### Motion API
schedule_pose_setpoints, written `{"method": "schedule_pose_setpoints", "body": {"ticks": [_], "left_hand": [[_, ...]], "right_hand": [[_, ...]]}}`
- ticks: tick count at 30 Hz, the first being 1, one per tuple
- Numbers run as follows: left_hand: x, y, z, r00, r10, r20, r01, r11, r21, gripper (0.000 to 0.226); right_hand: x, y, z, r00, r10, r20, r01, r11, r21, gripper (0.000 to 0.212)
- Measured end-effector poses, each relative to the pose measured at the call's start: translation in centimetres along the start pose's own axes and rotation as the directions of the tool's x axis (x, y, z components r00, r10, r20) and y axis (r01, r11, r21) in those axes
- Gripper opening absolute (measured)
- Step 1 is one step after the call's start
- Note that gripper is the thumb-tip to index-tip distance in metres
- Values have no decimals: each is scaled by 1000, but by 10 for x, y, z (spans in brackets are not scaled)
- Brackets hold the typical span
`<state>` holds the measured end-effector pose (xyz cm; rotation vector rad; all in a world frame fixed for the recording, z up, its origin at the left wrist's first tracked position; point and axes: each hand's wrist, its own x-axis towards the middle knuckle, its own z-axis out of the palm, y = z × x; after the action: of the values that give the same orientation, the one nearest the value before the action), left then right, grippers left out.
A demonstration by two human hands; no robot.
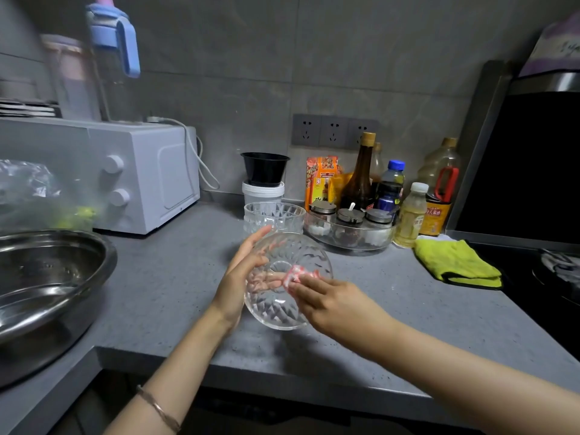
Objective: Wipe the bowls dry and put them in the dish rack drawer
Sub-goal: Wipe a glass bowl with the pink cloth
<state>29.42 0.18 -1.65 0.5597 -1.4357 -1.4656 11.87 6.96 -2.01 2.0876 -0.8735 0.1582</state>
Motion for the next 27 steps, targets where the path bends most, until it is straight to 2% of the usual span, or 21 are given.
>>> {"method": "schedule_pose_setpoints", "body": {"ticks": [5, 8, 11, 14, 16, 18, 20, 22, 25, 27], "left_hand": [[-4, -3, 4, 1000, 12, -18, -14, 996, -90, 60], [-5, -7, 3, 1000, -7, -8, 6, 990, -143, 62], [-6, -14, 13, 1000, -1, 16, 4, 983, -185, 69], [-4, -23, 30, 995, -40, -91, 17, 971, -240, 77], [-2, -25, 37, 983, -95, -156, 49, 960, -276, 79], [-1, -22, 36, 976, -130, -174, 73, 952, -298, 75], [2, -16, 26, 980, -152, -129, 108, 949, -297, 56], [4, -9, 14, 987, -152, -44, 140, 968, -206, 37], [4, -5, 6, 982, -182, 51, 186, 980, -78, 55], [3, -5, 8, 986, -150, 70, 158, 979, -125, 63]], "right_hand": [[-4, -16, 6, 994, 105, -18, -105, 994, -3, 33], [-5, -19, 7, 988, 136, -74, -136, 991, 4, 25], [7, -20, 2, 946, 311, -90, -294, 941, 166, 22], [26, -22, -7, 858, 513, -34, -456, 789, 411, 11], [33, -24, -9, 829, 557, -38, -477, 743, 469, 16], [27, -23, -9, 885, 460, -65, -389, 810, 438, 22], [9, -11, -8, 976, 206, -64, -174, 927, 331, 27], [-8, 14, -12, 1000, -11, -12, 13, 983, 185, 28], [-17, 38, -19, 993, -95, 67, 88, 991, 102, 40], [-12, 31, -17, 997, -60, 51, 59, 998, 23, 31]]}}
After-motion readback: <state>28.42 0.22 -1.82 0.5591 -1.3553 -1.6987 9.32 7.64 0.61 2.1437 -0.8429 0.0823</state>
